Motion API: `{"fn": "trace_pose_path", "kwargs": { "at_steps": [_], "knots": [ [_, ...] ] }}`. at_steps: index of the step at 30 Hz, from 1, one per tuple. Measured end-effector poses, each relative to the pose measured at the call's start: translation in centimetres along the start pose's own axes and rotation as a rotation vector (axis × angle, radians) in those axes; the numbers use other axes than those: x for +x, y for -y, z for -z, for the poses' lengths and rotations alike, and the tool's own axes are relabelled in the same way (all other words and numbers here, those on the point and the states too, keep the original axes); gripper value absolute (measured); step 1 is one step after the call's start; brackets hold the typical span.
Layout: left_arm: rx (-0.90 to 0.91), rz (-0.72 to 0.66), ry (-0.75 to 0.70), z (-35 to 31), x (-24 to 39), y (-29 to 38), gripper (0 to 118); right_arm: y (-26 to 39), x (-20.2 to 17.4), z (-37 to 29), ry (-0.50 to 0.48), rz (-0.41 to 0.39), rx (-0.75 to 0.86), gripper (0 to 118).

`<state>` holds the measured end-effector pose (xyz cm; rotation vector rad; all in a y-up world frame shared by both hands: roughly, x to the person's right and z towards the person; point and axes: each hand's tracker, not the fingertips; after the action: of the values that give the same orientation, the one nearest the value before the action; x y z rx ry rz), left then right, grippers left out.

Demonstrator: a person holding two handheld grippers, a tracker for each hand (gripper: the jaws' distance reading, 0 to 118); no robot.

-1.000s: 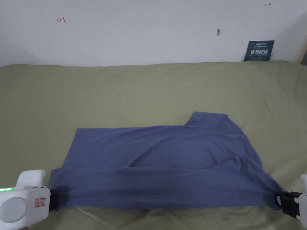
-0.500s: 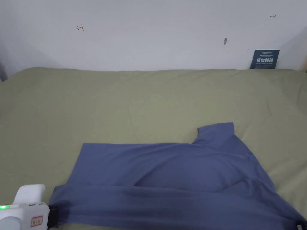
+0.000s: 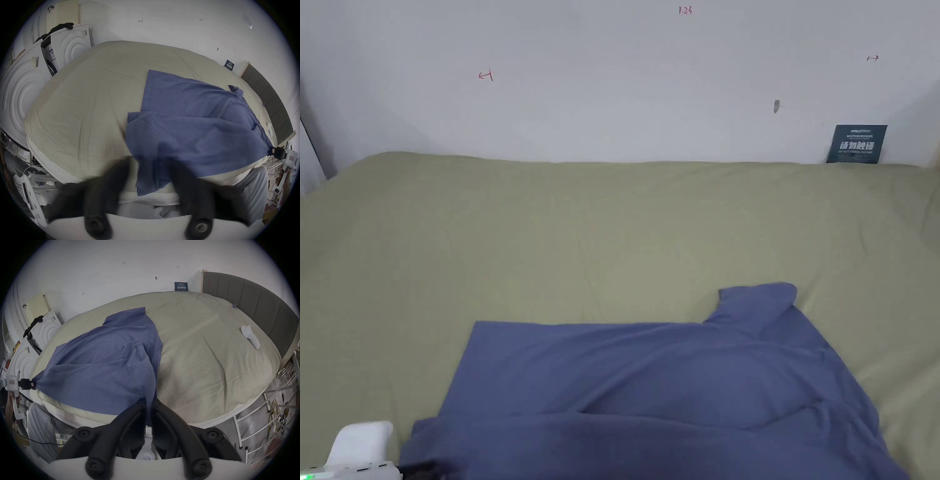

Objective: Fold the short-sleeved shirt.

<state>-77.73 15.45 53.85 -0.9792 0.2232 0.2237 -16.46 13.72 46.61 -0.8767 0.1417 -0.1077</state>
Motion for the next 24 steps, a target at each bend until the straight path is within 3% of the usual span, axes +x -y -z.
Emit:
{"fn": "trace_pose_path", "kwargs": {
  "at_steps": [1,2,3,7,8,9,10,11,12,15,19,20,22,23,24],
  "knots": [
    [0.000,-0.002,-0.015,-0.1,0.0,-0.2,96,-0.1,0.1,0.0,-0.004,0.002,0.004,114],
    [0.035,-0.003,-0.028,-0.6,0.1,-0.4,118,-0.4,0.3,-0.7,-0.012,0.027,0.093,118],
    [0.092,0.001,-0.043,-1.4,0.2,-1.0,118,-1.2,0.2,-0.8,-0.005,0.011,0.052,113],
    [0.150,0.002,-0.051,-2.3,0.6,-4.7,116,-4.2,0.1,-0.5,-0.014,0.030,0.098,112],
    [0.161,0.002,-0.050,-2.2,0.9,-6.1,111,-5.2,-0.3,-0.6,-0.011,0.031,0.122,109],
    [0.178,0.005,-0.048,-2.0,1.2,-7.4,95,-6.4,-0.4,-0.3,-0.014,0.033,0.138,95],
    [0.194,0.015,-0.047,-1.6,1.7,-8.6,75,-7.6,-0.6,0.1,-0.017,0.036,0.141,72],
    [0.195,0.023,-0.048,-1.0,2.1,-9.6,48,-8.6,-0.7,0.6,-0.019,0.039,0.143,38],
    [0.195,0.029,-0.048,-0.1,2.4,-10.8,4,-9.5,-1.3,1.1,-0.001,0.035,0.166,2],
    [0.165,0.033,-0.035,3.0,3.4,-13.6,0,-12.1,-1.4,3.5,-0.034,0.040,0.149,1],
    [0.118,0.040,-0.051,7.5,4.1,-16.9,0,-13.5,-3.3,4.6,0.019,0.012,0.157,1],
    [0.108,0.032,-0.039,8.6,4.0,-17.7,14,-13.9,-2.5,5.6,0.002,0.034,0.133,1],
    [0.032,0.005,-0.034,11.2,4.1,-19.5,101,-14.5,-2.2,6.8,0.001,0.039,0.124,1],
    [-0.002,0.012,-0.032,12.4,4.2,-20.1,118,-14.7,-2.2,7.3,0.004,0.038,0.119,1],
    [-0.030,0.026,-0.037,13.9,4.2,-20.6,116,-14.9,-2.1,7.9,0.010,0.034,0.108,1]
  ]
}}
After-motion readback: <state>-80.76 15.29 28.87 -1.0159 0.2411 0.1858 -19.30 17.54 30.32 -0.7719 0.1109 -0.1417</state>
